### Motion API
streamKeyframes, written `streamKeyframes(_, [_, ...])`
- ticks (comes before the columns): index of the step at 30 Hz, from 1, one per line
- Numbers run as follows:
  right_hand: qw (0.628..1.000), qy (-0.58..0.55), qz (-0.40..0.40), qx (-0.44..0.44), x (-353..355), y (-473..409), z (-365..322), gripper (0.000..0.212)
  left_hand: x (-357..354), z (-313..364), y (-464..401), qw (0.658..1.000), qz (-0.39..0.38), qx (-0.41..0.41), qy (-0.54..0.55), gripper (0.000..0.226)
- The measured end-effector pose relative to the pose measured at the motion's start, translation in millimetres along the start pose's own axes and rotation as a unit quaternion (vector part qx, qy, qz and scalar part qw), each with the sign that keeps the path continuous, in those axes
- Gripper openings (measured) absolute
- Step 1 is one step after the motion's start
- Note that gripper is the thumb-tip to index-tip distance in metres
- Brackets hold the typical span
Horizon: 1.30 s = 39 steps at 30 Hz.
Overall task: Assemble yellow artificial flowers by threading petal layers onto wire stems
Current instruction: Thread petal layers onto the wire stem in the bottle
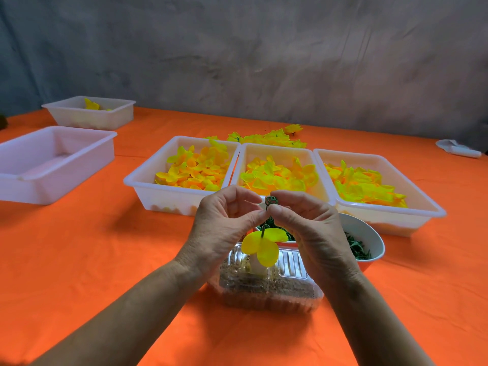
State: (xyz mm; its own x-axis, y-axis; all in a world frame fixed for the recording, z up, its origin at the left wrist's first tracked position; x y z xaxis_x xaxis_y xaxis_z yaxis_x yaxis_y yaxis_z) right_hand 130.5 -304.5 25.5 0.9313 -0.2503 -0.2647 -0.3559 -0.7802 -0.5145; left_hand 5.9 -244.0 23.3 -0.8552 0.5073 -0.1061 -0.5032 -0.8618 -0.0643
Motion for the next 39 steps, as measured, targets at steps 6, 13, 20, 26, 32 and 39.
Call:
streamKeyframes(6, [1.0,0.008,-0.006,-0.001,0.5,1.0,3.1,0.026,-0.4,-0.6,-0.6,1.0,-0.005,0.0,-0.008,0.029])
streamKeyframes(13, [1.0,0.012,-0.011,-0.001,1.1,3.8,6.8,0.024,-0.7,-0.8,-0.5,1.0,-0.01,-0.004,-0.011,0.034])
streamKeyframes(20, [1.0,0.012,-0.012,-0.002,0.8,3.7,6.6,0.026,0.0,-2.3,-1.0,1.0,-0.008,-0.011,-0.011,0.031])
streamKeyframes(26, [1.0,0.013,-0.021,0.007,-0.4,4.0,4.2,0.024,-0.1,-3.0,-1.8,1.0,-0.011,-0.012,-0.008,0.031])
streamKeyframes(32, [0.999,0.021,-0.03,0.015,-1.2,3.8,2.9,0.023,0.3,-4.2,-1.9,1.0,-0.013,-0.012,-0.003,0.03])
streamKeyframes(39, [0.999,0.03,-0.019,0.007,0.5,2.9,4.5,0.026,0.5,-3.4,-1.8,1.0,-0.013,-0.015,-0.007,0.03])
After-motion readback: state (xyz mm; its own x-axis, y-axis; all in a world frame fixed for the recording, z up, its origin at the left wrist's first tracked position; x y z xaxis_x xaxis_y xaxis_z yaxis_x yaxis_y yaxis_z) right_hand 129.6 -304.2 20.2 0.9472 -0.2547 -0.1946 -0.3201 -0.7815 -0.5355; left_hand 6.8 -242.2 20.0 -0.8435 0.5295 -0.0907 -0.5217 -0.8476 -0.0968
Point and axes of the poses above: each hand's wrist, its own y-axis away from the middle knuckle, its own x-axis out of the back of the hand, z = x × y, the point moved 6 cm from there along -y, towards the middle knuckle, and after that the axes turned 14 degrees about x, right-handed, at the moved point
